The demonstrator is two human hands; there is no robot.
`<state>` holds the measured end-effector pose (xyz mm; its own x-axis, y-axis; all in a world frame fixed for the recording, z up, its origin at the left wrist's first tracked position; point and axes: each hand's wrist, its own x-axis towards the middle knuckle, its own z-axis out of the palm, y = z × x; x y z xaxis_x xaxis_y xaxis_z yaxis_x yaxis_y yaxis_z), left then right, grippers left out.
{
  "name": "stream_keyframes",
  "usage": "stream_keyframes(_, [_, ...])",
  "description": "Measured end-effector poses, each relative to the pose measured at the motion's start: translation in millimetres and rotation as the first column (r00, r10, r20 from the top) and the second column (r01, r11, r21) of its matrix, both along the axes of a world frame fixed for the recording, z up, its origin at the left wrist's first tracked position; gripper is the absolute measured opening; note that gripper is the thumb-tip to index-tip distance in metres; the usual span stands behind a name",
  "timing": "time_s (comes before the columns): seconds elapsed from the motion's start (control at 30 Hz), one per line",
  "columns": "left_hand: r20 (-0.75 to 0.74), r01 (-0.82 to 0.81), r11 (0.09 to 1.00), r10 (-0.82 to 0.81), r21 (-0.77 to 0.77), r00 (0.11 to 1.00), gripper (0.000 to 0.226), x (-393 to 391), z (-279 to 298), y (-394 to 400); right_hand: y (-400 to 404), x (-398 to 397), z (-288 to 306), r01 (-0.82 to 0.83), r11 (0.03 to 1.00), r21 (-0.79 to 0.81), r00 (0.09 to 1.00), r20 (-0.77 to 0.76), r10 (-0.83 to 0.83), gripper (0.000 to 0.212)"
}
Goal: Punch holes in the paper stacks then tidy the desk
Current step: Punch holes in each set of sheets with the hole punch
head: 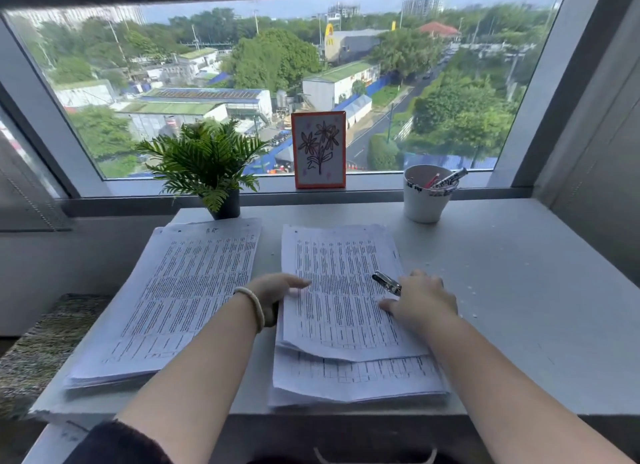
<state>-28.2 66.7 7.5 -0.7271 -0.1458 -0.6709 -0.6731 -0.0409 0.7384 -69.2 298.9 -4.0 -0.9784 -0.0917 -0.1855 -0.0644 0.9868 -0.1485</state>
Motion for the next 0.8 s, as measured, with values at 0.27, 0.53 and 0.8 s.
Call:
stream_keyframes(0.27, [-0.162,0.044,0.999,-0.048,-0.029,0.986,0.030,-11,38,26,49,-28,30,0.290,0.800,-0.525,0.947,0.280,-0.160,0.039])
stream_keyframes(0.53, [-0.307,0.137,0.612,-0.563,-0.779,0.767,0.020,-39,137,114,97,-28,48,0.469,0.611,-0.637,0.868,0.462,-0.183,0.049])
stream_keyframes(0.8, [-0.329,0.258,0.954,-0.294,-0.152,0.897,0.020,-32,97,88,103,-20,42,0.516,0.393,-0.761,0.854,0.493,-0.165,0.022])
